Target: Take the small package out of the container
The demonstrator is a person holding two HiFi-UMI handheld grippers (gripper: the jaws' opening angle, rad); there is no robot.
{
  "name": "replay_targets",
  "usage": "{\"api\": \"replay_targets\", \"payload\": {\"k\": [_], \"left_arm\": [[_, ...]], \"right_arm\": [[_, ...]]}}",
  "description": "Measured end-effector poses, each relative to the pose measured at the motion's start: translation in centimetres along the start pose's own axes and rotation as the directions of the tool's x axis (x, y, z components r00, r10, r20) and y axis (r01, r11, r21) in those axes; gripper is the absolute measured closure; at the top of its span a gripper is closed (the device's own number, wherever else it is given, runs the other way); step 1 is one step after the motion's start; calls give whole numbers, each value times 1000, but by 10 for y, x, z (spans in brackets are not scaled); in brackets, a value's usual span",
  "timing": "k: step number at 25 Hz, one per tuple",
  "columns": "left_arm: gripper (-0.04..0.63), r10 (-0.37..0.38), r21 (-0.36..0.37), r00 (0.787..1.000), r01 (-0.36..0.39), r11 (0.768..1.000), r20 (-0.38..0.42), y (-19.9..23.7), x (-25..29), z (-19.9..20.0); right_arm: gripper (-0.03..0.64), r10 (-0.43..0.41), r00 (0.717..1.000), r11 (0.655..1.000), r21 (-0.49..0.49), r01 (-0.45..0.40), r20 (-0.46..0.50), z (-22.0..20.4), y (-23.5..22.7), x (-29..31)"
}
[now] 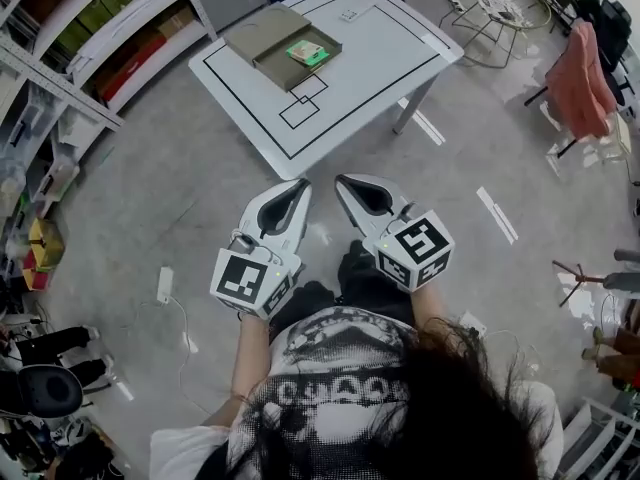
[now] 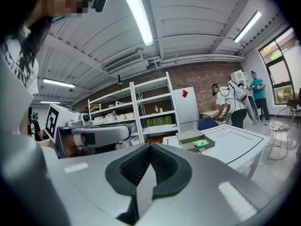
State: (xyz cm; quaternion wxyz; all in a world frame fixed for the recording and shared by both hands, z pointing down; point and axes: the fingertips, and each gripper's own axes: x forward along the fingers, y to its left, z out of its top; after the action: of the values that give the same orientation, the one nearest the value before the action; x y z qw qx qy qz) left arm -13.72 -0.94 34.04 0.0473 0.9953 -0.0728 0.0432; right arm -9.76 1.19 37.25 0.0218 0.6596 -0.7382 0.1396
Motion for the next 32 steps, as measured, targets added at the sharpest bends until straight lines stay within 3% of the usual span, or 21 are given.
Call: {"api": "replay_targets", "payload": {"k": [15, 32], "left_arm": [[595, 129, 22, 991, -128, 992, -26, -23, 98, 7], [595, 233, 2, 971, -233, 972, -54, -15, 126, -3]], "right_arm": [[620, 121, 992, 993, 7, -121, 15, 14, -104, -14], [620, 215, 976, 976, 15, -215, -8, 6, -136, -7]]}}
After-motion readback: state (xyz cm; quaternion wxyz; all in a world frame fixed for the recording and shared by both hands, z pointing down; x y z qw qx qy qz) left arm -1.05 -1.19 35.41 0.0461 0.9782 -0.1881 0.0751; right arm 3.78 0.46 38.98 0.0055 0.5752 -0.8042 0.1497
